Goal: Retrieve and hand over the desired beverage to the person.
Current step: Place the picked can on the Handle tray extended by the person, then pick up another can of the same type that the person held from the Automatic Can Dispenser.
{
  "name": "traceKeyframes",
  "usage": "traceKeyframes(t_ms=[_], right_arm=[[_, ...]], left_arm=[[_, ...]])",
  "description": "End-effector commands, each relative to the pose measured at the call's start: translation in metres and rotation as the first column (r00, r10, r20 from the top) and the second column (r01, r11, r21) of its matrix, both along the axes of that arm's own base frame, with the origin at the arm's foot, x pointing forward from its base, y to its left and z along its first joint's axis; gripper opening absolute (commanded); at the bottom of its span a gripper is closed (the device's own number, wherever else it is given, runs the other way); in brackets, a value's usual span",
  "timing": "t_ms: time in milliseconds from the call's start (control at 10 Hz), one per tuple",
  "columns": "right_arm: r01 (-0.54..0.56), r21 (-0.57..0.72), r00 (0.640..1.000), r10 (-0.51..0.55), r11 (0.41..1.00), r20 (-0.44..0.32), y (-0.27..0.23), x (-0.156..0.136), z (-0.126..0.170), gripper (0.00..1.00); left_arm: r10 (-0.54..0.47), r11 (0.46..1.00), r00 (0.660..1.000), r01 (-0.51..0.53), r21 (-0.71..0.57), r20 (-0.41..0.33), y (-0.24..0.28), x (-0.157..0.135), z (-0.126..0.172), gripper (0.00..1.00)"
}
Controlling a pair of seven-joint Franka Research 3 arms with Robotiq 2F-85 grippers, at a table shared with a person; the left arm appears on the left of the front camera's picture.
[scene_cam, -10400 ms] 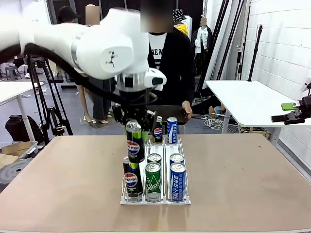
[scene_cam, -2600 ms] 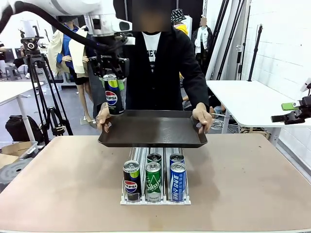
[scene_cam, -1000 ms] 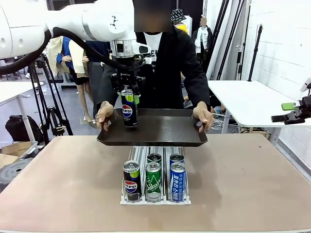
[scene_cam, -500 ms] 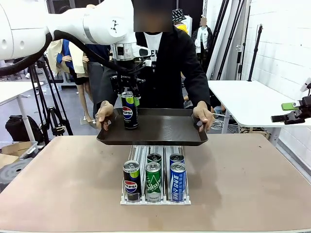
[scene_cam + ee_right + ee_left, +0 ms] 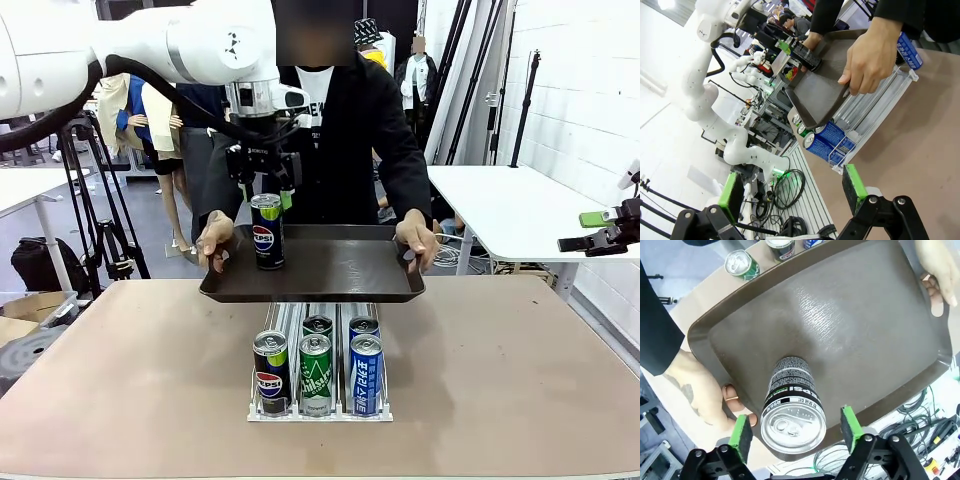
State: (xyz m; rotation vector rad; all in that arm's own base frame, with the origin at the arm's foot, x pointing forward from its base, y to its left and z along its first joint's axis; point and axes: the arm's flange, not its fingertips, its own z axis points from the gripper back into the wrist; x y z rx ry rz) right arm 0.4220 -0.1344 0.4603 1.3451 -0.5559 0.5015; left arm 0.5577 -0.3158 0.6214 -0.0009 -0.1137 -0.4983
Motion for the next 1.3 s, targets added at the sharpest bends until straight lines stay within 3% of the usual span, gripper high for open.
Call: traceKeyframes(t_ms=[0,200,400,500,1200], right_arm=[[-0.002,0.008,1.000,0.002,1.000,0.012,0.001,-0.001,-0.001,1.00],[-0.002,0.008,1.000,0.002,1.000,0.012,0.001,-0.001,-0.001,1.00],[-0.002,0.008,1.000,0.002,1.000,0.012,0.001,-0.001,-0.001,1.00],[-0.002,0.008,1.000,0.002,1.000,0.012,0.001,-0.001,-0.001,1.00],[-0.002,0.008,1.000,0.002,1.000,0.012,0.001,-0.001,-0.001,1.00]], left_arm=[[-0.033,0.999,0.998,0.031,0.029,0.060,-0.005,-0.003,0.025,1.00],[-0.047,0.999,0.993,0.044,0.030,0.104,-0.009,-0.011,0.049,1.00],[-0.016,0.999,0.997,0.012,0.052,0.079,0.000,-0.008,0.055,1.00],[-0.026,1.000,0.995,0.026,-0.002,0.095,-0.006,-0.015,0.047,1.00],[-0.026,1.000,0.995,0.026,-0.002,0.095,-0.006,-0.015,0.047,1.00]])
